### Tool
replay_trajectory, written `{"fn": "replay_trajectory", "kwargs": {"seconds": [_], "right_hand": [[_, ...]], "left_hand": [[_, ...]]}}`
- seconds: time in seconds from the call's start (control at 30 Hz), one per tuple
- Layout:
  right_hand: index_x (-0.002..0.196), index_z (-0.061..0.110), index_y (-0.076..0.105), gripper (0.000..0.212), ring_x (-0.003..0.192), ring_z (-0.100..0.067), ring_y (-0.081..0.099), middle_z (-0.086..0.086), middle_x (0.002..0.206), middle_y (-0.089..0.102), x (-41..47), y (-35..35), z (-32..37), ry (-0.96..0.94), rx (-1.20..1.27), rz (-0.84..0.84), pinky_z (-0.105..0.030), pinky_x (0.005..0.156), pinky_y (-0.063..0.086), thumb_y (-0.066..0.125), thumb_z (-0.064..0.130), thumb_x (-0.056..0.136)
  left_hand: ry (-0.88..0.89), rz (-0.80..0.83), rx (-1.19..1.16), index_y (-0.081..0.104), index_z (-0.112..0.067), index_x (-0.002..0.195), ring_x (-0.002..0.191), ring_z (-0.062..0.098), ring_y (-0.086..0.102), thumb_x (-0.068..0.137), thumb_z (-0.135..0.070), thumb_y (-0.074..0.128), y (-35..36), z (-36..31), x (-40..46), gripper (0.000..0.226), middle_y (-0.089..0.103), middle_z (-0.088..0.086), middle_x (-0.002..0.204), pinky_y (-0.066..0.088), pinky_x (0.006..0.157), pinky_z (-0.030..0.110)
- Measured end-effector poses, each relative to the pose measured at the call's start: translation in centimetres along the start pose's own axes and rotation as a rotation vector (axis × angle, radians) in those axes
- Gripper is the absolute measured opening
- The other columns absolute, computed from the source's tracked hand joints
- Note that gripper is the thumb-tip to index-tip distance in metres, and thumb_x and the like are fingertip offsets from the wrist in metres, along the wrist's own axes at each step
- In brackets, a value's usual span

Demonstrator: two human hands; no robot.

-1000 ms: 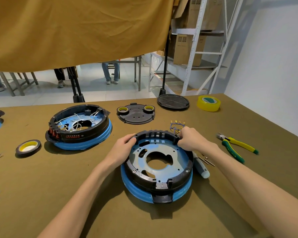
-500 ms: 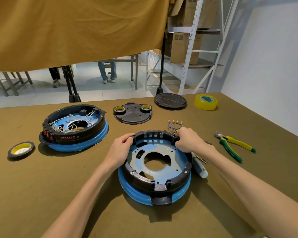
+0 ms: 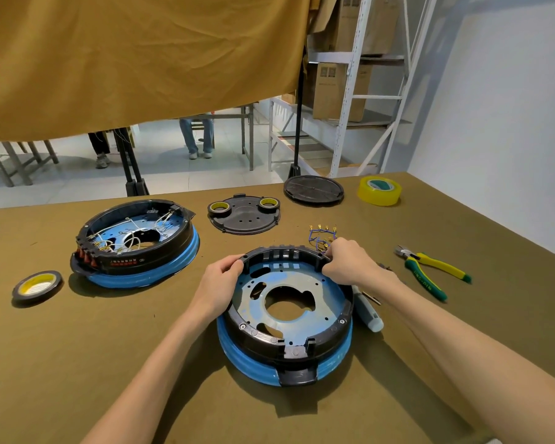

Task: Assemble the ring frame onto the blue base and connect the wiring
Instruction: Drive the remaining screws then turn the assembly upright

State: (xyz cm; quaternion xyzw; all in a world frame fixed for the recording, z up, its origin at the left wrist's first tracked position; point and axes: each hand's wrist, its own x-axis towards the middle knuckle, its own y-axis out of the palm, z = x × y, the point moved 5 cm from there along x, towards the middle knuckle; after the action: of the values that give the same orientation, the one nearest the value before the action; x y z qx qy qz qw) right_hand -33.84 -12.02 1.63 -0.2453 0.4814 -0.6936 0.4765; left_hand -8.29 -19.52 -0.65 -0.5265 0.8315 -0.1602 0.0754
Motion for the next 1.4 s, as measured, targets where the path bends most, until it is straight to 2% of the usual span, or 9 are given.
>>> {"fn": "replay_trajectory", "kwargs": {"seconds": [0.1, 0.2, 0.3, 0.5, 0.73, 0.87, 1.13, 1.27, 1.4], "right_hand": [[0.079, 0.005, 0.074, 0.037, 0.063, -0.015, 0.058, -0.001, 0.067, 0.062, -1.0, -1.2, -1.1, -0.019, 0.234, 0.120, -0.025, 0.053, 0.045, 0.073, 0.041, 0.089], [0.086, 0.008, 0.072, 0.030, 0.056, -0.016, 0.061, -0.001, 0.069, 0.065, -1.9, -2.9, -3.5, 0.051, 0.502, -0.014, -0.023, 0.052, 0.048, 0.063, 0.034, 0.098], [0.092, 0.008, 0.074, 0.018, 0.053, -0.018, 0.060, -0.003, 0.069, 0.068, -3.0, -3.5, -5.9, 0.078, 0.262, -0.063, -0.029, 0.049, 0.052, 0.057, 0.014, 0.096], [0.102, 0.020, 0.078, 0.015, 0.089, -0.018, 0.069, 0.000, 0.104, 0.074, -5.2, -1.9, -7.1, 0.000, -0.109, -0.006, -0.036, 0.082, 0.060, 0.069, 0.021, 0.091], [0.109, 0.023, 0.078, 0.018, 0.089, -0.013, 0.067, 0.004, 0.106, 0.074, -5.8, -2.9, -8.0, -0.070, -0.084, -0.108, -0.029, 0.077, 0.057, 0.066, 0.026, 0.096], [0.106, 0.030, 0.078, 0.027, 0.074, -0.007, 0.060, 0.013, 0.089, 0.066, -5.8, -3.6, -9.4, -0.056, -0.147, -0.110, -0.016, 0.051, 0.037, 0.058, 0.015, 0.094], [0.101, 0.030, 0.079, 0.012, 0.072, 0.000, 0.052, 0.018, 0.082, 0.059, -6.0, -2.8, -9.7, -0.119, -0.185, -0.156, -0.013, 0.052, 0.032, 0.070, 0.033, 0.095], [0.090, 0.021, 0.075, 0.003, 0.077, -0.011, 0.067, 0.005, 0.086, 0.073, -6.1, -4.0, -8.7, -0.146, 0.096, -0.283, -0.023, 0.067, 0.054, 0.073, 0.020, 0.092], [0.078, 0.016, 0.073, 0.012, 0.060, -0.016, 0.073, 0.000, 0.065, 0.074, -6.0, -5.1, -5.3, -0.205, 0.453, -0.359, -0.031, 0.058, 0.061, 0.075, 0.010, 0.087]], "left_hand": [[0.013, 0.051, 0.107, 0.063, -0.029, 0.124, 0.107, 0.011, 0.066, 0.110, -0.028, 0.043, -0.3, -0.2, -0.3, 0.025, 0.069, -0.011, 0.111, 0.049, 0.072, 0.015], [0.087, -0.025, 0.336, 0.051, -0.016, 0.147, 0.129, 0.017, 0.055, 0.109, -0.029, 0.046, -0.6, -1.4, -0.8, 0.040, 0.059, -0.001, 0.139, 0.048, 0.105, 0.031], [0.305, -0.057, 0.547, 0.053, -0.022, 0.142, 0.124, 0.013, 0.052, 0.105, -0.033, 0.050, 1.1, -4.7, -2.3, 0.038, 0.057, -0.005, 0.137, 0.045, 0.108, 0.036], [0.475, 0.191, 0.667, 0.044, -0.037, 0.151, 0.148, 0.012, 0.027, 0.105, -0.049, 0.045, 8.1, -7.3, -3.8, 0.048, 0.041, -0.012, 0.156, 0.018, 0.122, 0.037], [0.428, 0.376, 0.834, 0.026, -0.049, 0.157, 0.158, 0.014, -0.001, 0.096, -0.073, 0.039, 9.9, -4.9, -3.1, 0.067, 0.003, -0.015, 0.171, 0.005, 0.126, 0.044], [0.451, 0.351, 0.815, 0.022, -0.049, 0.158, 0.157, 0.013, 0.002, 0.094, -0.075, 0.038, 9.9, -4.8, -2.9, 0.071, 0.005, -0.016, 0.171, 0.008, 0.126, 0.043], [0.481, 0.300, 0.790, 0.016, -0.043, 0.160, 0.157, 0.014, 0.007, 0.096, -0.066, 0.046, 9.9, -4.9, -2.9, 0.074, 0.011, -0.016, 0.170, 0.012, 0.126, 0.039], [0.480, 0.296, 0.787, 0.015, -0.039, 0.161, 0.157, 0.013, 0.007, 0.097, -0.064, 0.048, 10.0, -4.9, -2.8, 0.076, 0.011, -0.016, 0.170, 0.012, 0.126, 0.039], [0.484, 0.286, 0.781, 0.016, -0.036, 0.162, 0.156, 0.013, 0.009, 0.097, -0.059, 0.052, 9.9, -4.8, -2.7, 0.078, 0.014, -0.016, 0.169, 0.011, 0.126, 0.036]]}}
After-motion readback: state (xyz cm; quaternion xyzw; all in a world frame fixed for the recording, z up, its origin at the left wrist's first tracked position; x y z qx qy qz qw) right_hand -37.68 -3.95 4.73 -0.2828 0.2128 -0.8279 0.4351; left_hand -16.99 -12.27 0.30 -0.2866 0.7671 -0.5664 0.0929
